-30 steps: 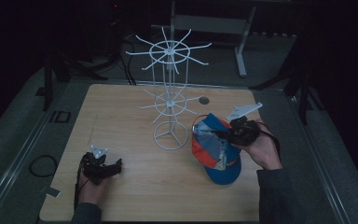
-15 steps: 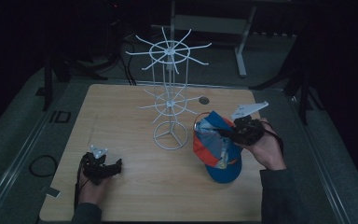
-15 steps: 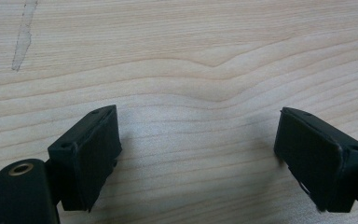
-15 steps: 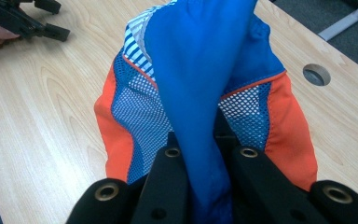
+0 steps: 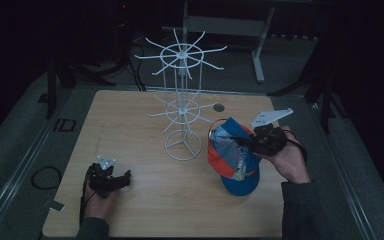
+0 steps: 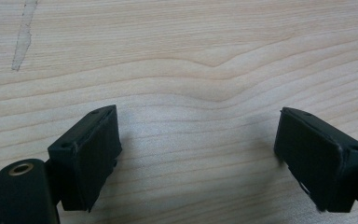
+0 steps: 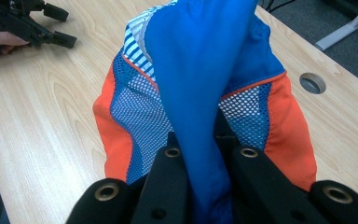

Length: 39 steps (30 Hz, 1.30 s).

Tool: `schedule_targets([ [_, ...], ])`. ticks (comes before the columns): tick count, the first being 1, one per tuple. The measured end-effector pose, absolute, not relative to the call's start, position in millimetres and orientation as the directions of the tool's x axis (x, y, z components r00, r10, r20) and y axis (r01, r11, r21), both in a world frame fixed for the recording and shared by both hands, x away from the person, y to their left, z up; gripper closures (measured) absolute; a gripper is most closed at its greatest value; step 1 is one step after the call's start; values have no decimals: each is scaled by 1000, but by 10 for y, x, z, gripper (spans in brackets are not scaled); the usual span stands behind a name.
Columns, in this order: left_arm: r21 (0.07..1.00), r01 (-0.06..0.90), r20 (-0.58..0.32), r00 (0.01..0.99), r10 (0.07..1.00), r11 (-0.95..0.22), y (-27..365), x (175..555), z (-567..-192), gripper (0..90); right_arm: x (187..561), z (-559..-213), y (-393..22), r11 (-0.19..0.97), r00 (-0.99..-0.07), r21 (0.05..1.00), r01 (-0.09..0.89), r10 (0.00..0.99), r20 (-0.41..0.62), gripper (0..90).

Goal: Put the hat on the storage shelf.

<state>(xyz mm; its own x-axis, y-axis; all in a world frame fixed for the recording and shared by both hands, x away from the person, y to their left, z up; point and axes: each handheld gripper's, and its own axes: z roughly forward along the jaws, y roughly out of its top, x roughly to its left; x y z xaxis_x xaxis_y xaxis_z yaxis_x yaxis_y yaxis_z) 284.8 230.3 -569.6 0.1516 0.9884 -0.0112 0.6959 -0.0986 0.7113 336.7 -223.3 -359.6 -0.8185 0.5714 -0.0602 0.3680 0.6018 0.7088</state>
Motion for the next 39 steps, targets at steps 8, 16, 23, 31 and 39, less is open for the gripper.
schedule_targets([
  [8, 711, 696, -11, 152, 988, -99, 2303, 2848, -5696, 147, 3327, -3562, -2259, 602, -820, 714, 358, 568, -69, 883],
  [16, 711, 696, -11, 152, 988, -99, 2303, 2848, -5696, 147, 3291, -3519, -2284, 608, -822, 713, 349, 564, -78, 883],
  [23, 712, 696, -11, 152, 988, -99, 2303, 2848, -5696, 147, 3263, -3454, -2322, 605, -820, 720, 338, 565, -89, 883],
  [31, 711, 696, -11, 152, 988, -99, 2303, 2848, -5696, 147, 3247, -3400, -2333, 604, -820, 726, 329, 564, -97, 883],
  [39, 711, 696, -11, 152, 988, -99, 2303, 2848, -5696, 147, 3245, -3318, -2292, 605, -823, 733, 311, 557, -110, 882],
])
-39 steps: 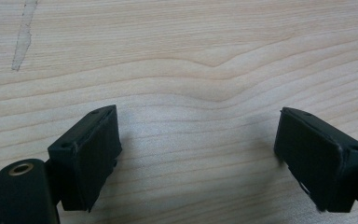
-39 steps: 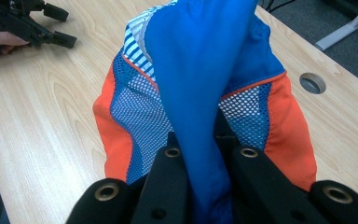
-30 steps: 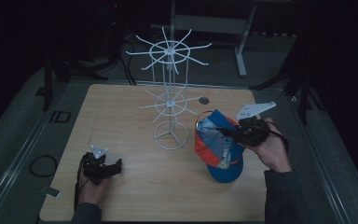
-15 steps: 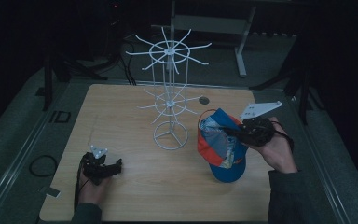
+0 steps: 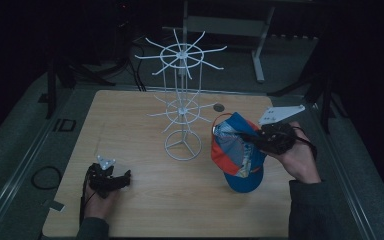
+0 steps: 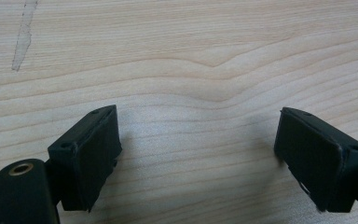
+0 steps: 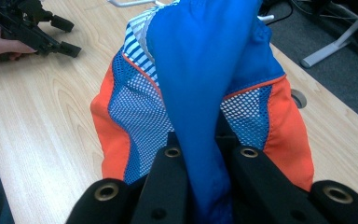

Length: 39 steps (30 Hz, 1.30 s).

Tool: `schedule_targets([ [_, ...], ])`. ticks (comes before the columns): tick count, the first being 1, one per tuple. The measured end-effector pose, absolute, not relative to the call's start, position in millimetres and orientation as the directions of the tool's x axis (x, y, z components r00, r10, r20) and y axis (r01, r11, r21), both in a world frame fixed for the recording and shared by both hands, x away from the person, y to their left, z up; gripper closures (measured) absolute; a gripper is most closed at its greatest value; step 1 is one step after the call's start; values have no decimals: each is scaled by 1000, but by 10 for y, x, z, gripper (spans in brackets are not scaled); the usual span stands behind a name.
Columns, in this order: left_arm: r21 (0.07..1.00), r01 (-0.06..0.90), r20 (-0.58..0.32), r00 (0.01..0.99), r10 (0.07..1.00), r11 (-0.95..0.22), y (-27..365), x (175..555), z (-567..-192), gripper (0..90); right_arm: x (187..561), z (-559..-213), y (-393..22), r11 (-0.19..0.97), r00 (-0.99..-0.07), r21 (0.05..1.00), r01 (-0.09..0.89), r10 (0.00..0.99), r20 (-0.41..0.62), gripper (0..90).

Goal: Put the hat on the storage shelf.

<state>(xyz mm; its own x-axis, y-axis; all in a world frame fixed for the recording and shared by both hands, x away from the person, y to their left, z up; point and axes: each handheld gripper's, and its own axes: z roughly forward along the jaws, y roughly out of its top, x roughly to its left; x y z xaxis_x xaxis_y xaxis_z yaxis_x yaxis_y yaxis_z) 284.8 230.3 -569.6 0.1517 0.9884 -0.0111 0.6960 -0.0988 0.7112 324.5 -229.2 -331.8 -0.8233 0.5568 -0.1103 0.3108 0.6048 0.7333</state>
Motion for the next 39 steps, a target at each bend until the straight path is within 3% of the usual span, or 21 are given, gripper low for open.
schedule_targets([
  [39, 711, 696, -11, 152, 988, -99, 2303, 2848, -5696, 147, 3258, -3013, -2280, 532, -807, 805, 262, 579, -120, 881],
])
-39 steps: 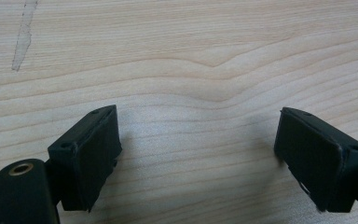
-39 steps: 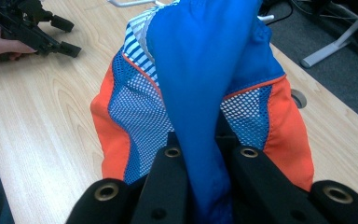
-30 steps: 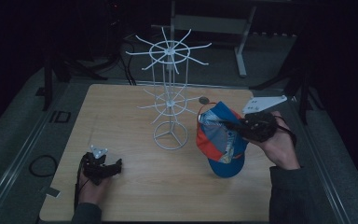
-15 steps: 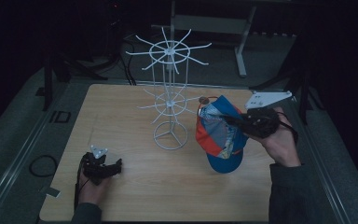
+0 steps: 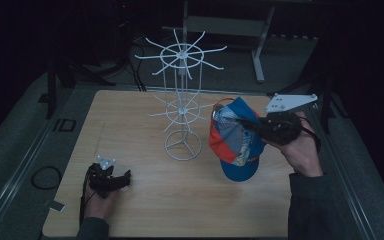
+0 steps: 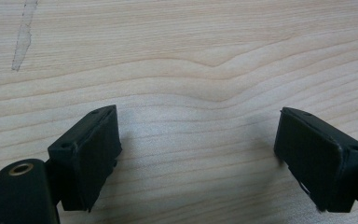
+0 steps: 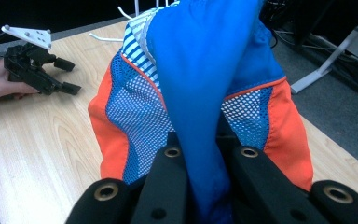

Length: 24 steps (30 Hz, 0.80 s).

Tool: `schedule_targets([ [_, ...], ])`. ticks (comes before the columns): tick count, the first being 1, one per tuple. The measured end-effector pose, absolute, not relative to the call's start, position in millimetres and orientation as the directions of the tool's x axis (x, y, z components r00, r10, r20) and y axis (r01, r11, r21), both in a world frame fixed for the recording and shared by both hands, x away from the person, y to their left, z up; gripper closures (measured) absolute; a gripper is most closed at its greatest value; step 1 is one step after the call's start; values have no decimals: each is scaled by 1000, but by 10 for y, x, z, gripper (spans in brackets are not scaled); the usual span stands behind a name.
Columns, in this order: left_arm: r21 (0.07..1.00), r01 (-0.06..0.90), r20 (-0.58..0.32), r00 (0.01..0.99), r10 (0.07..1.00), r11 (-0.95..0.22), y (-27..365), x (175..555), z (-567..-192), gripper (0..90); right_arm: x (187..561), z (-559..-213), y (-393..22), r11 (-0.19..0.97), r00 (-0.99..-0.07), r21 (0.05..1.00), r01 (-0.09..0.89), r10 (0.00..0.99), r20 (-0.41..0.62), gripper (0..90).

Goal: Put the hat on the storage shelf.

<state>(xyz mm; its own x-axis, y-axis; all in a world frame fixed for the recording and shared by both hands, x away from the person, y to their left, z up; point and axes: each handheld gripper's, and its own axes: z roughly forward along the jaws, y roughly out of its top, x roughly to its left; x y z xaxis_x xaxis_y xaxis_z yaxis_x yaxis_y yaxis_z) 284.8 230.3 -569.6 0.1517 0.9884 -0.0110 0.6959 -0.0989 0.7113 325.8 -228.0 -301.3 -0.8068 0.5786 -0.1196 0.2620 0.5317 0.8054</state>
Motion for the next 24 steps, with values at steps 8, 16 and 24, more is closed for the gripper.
schedule_targets([
  [8, 711, 696, -11, 152, 988, -99, 2303, 2848, -5696, 147, 3251, -2960, -2268, 519, -807, 819, 246, 577, -123, 881],
  [16, 712, 695, -12, 151, 989, -97, 2302, 2849, -5697, 147, 3263, -2934, -2266, 493, -812, 840, 226, 572, -117, 881],
  [24, 712, 695, -12, 151, 989, -97, 2302, 2849, -5697, 147, 3251, -2850, -2282, 468, -813, 860, 204, 571, -117, 877],
])
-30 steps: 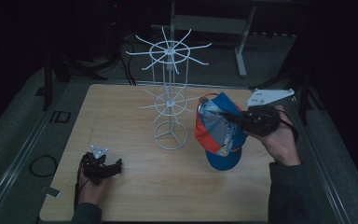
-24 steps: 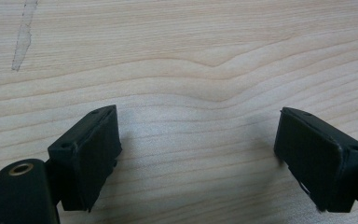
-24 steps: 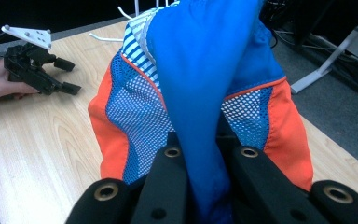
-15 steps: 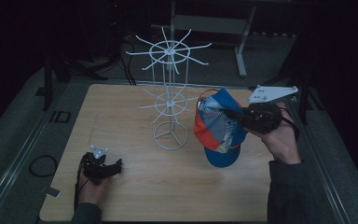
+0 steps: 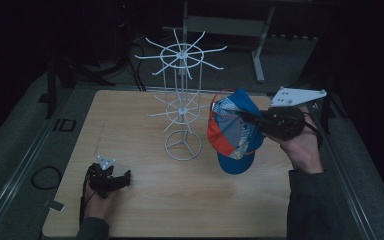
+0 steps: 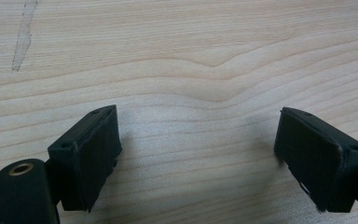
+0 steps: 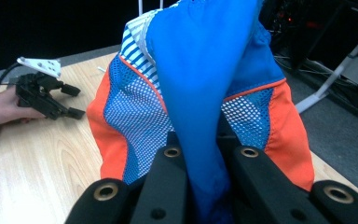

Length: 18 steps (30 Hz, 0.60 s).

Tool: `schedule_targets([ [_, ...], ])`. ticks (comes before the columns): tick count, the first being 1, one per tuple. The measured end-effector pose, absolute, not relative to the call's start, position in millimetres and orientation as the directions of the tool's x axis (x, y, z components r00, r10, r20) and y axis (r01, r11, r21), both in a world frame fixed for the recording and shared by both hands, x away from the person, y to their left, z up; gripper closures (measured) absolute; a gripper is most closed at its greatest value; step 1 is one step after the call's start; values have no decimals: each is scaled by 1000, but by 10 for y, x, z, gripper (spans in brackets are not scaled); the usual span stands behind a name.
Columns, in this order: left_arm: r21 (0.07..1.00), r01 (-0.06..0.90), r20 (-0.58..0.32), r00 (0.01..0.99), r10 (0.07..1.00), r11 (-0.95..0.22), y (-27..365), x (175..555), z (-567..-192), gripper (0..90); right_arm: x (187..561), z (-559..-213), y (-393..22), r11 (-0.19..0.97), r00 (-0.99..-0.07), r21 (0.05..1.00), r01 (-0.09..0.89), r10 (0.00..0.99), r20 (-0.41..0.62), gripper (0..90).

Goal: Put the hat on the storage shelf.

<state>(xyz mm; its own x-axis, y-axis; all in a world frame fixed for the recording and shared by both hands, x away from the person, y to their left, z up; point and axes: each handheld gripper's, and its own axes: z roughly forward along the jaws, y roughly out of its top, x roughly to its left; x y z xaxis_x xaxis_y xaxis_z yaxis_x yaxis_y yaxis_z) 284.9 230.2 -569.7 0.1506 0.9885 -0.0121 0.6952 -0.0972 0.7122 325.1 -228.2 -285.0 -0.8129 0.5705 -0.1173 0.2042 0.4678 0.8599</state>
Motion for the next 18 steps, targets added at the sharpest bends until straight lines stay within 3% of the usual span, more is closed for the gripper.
schedule_targets([
  [18, 712, 695, -12, 151, 988, -98, 2302, 2849, -5696, 147, 3234, -2716, -2263, 450, -821, 876, 172, 557, -125, 877],
])
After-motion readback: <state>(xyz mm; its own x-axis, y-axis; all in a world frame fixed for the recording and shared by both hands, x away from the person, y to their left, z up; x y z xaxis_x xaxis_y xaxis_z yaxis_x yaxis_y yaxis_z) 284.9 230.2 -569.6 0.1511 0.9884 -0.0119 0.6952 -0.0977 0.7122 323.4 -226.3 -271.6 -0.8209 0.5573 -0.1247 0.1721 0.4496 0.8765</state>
